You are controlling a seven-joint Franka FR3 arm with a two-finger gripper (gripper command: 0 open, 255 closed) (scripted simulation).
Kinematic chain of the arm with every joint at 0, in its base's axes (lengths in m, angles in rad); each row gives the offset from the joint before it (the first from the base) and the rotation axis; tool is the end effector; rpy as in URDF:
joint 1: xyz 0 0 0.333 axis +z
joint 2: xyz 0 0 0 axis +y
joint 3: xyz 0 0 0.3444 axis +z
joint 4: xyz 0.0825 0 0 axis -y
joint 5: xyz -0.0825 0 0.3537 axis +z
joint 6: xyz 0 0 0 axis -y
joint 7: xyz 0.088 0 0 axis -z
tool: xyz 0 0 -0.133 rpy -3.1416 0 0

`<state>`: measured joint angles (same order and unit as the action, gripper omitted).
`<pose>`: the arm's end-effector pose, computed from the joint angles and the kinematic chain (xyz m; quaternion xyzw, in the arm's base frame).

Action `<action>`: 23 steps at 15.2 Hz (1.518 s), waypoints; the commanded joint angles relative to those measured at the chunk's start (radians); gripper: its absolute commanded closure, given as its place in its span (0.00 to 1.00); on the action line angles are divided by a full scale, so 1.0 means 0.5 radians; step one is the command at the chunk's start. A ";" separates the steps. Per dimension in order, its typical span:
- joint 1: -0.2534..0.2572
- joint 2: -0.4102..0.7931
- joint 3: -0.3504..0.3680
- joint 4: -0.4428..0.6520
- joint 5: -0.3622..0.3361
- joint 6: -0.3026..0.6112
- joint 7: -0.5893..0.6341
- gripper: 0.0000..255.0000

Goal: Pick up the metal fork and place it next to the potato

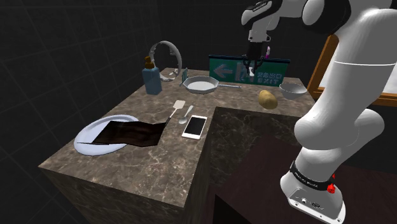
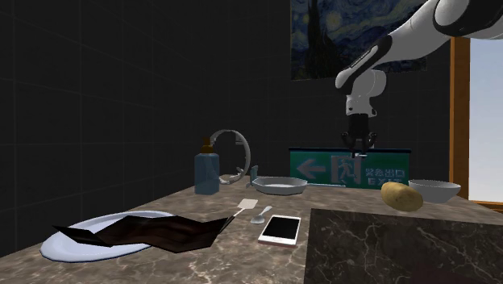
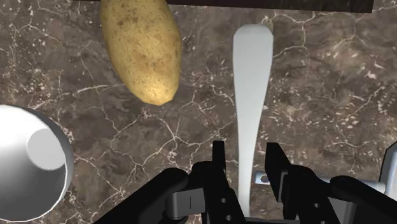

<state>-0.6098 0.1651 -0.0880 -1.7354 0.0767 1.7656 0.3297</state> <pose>0.4431 -0.3566 0.4796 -0.8637 0.4987 0.0604 0.0415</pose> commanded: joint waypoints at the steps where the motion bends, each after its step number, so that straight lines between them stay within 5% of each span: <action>1: -0.004 0.022 -0.002 -0.018 0.002 0.040 -0.011 1.00; 23: -0.005 0.218 0.006 -0.359 0.036 0.575 -0.057 1.00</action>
<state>-0.6110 0.2650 -0.0847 -1.9093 0.0932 2.0380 0.3046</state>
